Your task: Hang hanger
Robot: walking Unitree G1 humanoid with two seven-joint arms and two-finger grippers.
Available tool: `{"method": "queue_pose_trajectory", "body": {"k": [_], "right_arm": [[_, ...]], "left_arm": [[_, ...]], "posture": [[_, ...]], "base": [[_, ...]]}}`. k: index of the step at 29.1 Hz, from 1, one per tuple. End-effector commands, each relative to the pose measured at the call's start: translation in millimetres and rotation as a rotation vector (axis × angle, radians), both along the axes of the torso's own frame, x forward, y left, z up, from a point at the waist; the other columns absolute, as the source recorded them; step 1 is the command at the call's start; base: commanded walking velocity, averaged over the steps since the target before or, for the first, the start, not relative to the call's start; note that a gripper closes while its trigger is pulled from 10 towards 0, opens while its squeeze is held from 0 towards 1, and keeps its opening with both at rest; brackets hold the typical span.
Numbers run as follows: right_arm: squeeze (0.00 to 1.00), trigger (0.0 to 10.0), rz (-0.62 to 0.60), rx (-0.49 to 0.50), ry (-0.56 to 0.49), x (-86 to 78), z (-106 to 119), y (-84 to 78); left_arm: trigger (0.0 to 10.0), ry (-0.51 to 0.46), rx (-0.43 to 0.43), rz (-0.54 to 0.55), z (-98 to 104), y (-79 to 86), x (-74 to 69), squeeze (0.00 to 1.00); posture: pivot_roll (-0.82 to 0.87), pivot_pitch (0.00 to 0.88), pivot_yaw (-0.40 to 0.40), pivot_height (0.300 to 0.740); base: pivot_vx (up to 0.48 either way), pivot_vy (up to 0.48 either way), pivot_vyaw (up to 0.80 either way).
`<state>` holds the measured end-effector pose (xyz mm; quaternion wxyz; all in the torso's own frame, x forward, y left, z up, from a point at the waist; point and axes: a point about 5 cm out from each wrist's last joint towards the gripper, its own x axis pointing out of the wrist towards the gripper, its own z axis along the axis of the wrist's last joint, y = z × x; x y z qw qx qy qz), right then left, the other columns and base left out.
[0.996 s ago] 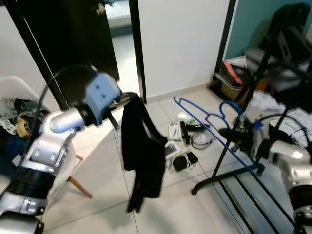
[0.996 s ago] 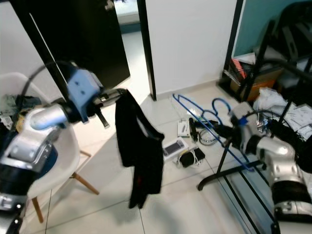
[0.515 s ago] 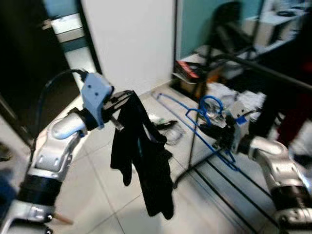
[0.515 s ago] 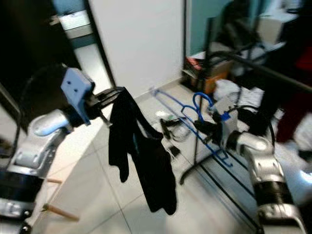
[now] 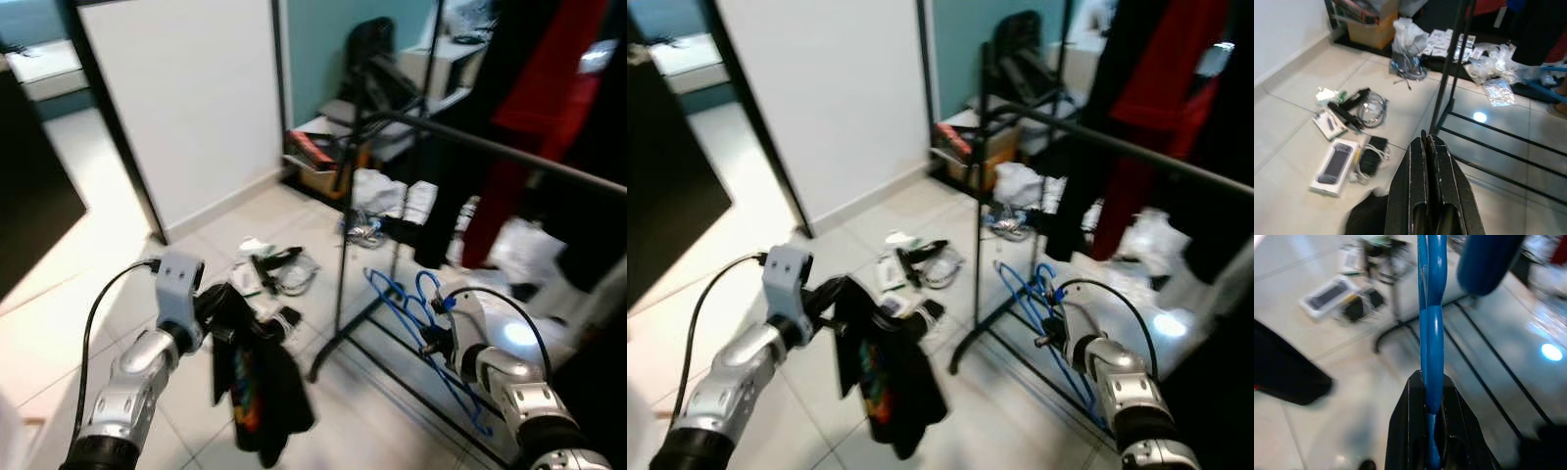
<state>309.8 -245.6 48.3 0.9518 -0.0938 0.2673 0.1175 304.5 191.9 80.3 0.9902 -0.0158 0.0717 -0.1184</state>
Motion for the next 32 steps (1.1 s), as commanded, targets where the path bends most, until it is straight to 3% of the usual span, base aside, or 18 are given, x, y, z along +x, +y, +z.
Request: {"method": "queue_pose_trajectory", "body": {"k": [1,8,16,18,20,24,29,31,32], "right_arm": [[0.0,10.0,-0.009,-0.018,0.046,-6.5,-12,0.8],[0.0,10.0,-0.02,-0.051,0.092,-11.4,-19,-4.3],[0.0,10.0,-0.064,-0.041,0.065,-10.1,-18,-6.8],[0.0,10.0,-0.058,-0.009,0.004,-4.3,-6,-13.9],[0.0,10.0,-0.058,-0.009,0.004,-4.3,-6,-13.9],[0.0,10.0,0.016,0.024,-0.034,0.4,7,-16.0],[0.0,10.0,0.064,0.044,-0.041,0.7,12,-14.5],[0.0,10.0,0.28,0.091,-0.037,-6.1,27,-9.1],[0.0,10.0,0.28,0.091,-0.037,-6.1,27,-9.1]], "left_arm": [[10.0,0.016,-0.023,0.056,-8,1.5,1.2,0.0],[10.0,0.066,-0.06,0.1,-26,-5.4,-5.8,0.0],[10.0,0.029,-0.005,0.031,-13,-10.1,1.3,0.0],[10.0,-0.058,0.042,-0.077,11,-15.5,15.6,0.0],[10.0,-0.058,0.042,-0.077,11,-15.5,15.6,0.0],[10.0,-0.131,0.078,-0.156,32,-18.9,24.8,0.0],[10.0,-0.151,0.085,-0.183,38,-20.7,26.0,0.0],[10.0,-0.198,0.083,-0.251,56,-24.6,26.4,0.0],[10.0,-0.198,0.083,-0.251,56,-24.6,26.4,0.0]], "posture": [[-0.06,0.0,-0.054,0.74],[-0.05,0.0,-0.081,0.74],[-0.06,0.0,-0.058,0.74],[-0.08,0.0,-0.024,0.74],[-0.08,0.0,-0.024,0.74],[-0.09,0.0,-0.007,0.74],[-0.09,0.0,0.0,0.74],[-0.1,0.0,0.007,0.74],[-0.1,0.0,0.007,0.74]], "base": [[0.0,0.0,-0.8],[0.0,0.0,-0.8],[0.0,0.0,-0.8],[0.0,0.0,-0.8],[0.0,0.0,-0.8],[0.0,0.0,-0.8],[0.0,0.0,-0.8],[0.0,0.0,-0.8],[0.0,0.0,-0.8]]}}
